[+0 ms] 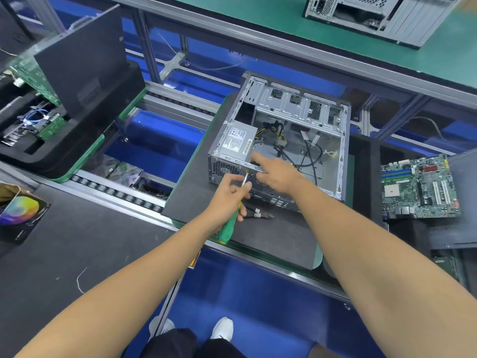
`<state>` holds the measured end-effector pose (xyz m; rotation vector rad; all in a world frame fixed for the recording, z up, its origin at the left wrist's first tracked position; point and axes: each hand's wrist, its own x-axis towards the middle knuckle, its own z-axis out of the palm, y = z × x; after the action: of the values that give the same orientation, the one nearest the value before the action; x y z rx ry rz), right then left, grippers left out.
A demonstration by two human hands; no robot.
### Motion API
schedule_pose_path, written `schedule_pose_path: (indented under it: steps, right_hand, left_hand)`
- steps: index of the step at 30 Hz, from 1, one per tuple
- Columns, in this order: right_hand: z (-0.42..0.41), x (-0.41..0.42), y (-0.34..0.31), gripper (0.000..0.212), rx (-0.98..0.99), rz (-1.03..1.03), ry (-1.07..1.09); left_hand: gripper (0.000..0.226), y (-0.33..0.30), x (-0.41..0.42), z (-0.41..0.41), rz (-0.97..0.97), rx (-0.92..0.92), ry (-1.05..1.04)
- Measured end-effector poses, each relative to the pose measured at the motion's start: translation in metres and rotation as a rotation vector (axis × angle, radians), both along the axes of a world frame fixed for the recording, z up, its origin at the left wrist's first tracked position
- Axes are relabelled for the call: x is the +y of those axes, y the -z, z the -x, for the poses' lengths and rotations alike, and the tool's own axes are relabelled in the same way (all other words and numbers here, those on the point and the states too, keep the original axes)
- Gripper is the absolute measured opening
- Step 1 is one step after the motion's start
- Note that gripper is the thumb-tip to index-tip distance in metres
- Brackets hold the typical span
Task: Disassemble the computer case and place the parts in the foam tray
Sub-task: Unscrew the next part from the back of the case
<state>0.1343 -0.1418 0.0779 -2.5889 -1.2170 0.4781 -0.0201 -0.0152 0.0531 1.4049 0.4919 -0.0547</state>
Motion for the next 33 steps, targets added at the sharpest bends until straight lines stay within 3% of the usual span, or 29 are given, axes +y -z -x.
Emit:
schedule_pose_path:
  steps: [8, 14, 17, 20, 23, 25, 27, 30, 33]
  right_hand:
    - [0.000, -0.002, 0.000, 0.027, 0.008, -0.020, -0.005]
    - [-0.001, -0.003, 0.002, 0.027, 0.051, -0.030, 0.022]
    - [-0.001, 0.000, -0.003, 0.028, 0.164, -0.086, 0.081]
    - [0.006, -0.001, -0.011, 0.030, 0.336, -0.386, 0.221]
    - [0.013, 0.005, -0.020, 0.023, 0.443, -0.864, 0.520]
    - [0.023, 0.015, -0.029, 0.021, 0.806, -1.222, 0.769]
    - [0.034, 0.025, -0.034, 0.027, 1.200, -1.489, 0.864]
    - [0.049, 0.033, -0.037, 0.036, 1.503, -1.689, 0.889]
    - [0.056, 0.035, -0.040, 0.029, 1.551, -1.834, 1.029]
  left_hand:
    - [0.023, -0.006, -0.010, -0.030, -0.012, 0.049, -0.163]
    - [0.018, -0.007, -0.008, -0.029, -0.059, 0.049, -0.161]
    - [0.020, -0.013, -0.006, -0.025, -0.097, 0.040, -0.123]
    - [0.021, -0.024, -0.005, -0.021, -0.155, 0.001, -0.092]
    - [0.016, -0.042, -0.004, -0.025, -0.297, -0.072, -0.038]
    - [0.013, -0.055, -0.007, -0.031, -0.476, -0.123, 0.026]
    - [0.012, -0.065, -0.011, -0.035, -0.730, -0.147, 0.116]
    - [0.023, -0.073, -0.016, -0.039, -1.133, -0.168, 0.215]
    - [0.027, -0.081, -0.014, -0.046, -1.375, -0.175, 0.340]
